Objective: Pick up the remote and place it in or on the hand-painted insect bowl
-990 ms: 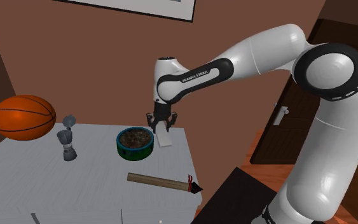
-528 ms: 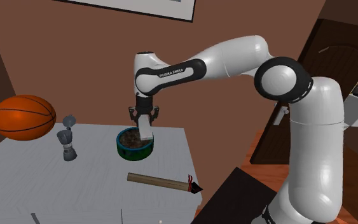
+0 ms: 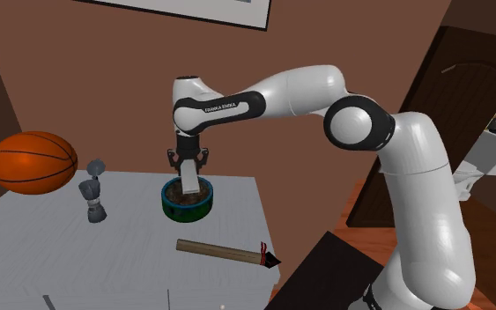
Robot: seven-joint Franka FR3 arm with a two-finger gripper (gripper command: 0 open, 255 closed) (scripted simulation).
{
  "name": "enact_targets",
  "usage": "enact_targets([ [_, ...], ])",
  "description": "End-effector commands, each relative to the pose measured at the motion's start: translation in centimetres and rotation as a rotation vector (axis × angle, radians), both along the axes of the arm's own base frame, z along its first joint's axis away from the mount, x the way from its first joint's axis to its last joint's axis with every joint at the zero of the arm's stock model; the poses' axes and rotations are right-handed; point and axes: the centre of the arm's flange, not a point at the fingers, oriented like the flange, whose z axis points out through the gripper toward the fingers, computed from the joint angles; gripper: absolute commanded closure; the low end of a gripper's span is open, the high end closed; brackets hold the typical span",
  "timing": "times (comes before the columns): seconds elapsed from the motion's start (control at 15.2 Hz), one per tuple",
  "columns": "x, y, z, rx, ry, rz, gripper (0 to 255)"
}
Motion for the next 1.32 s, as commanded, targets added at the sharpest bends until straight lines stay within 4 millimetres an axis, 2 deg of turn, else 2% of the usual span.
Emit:
enact_targets([
  [0.0, 0.1, 0.0, -1.0, 0.000, -0.001, 0.000, 255],
  [0.53, 0.1, 0.0, -5.4, 0.000, -0.001, 0.000, 255],
  [1.06, 0.1, 0.0, -5.4, 0.000, -0.001, 0.000, 255],
  [1.12, 0.1, 0.0, -5.4, 0.000, -0.001, 0.000, 0],
  [1.25, 0.0, 0.0, -5.4, 0.000, -0.001, 0.000, 0],
])
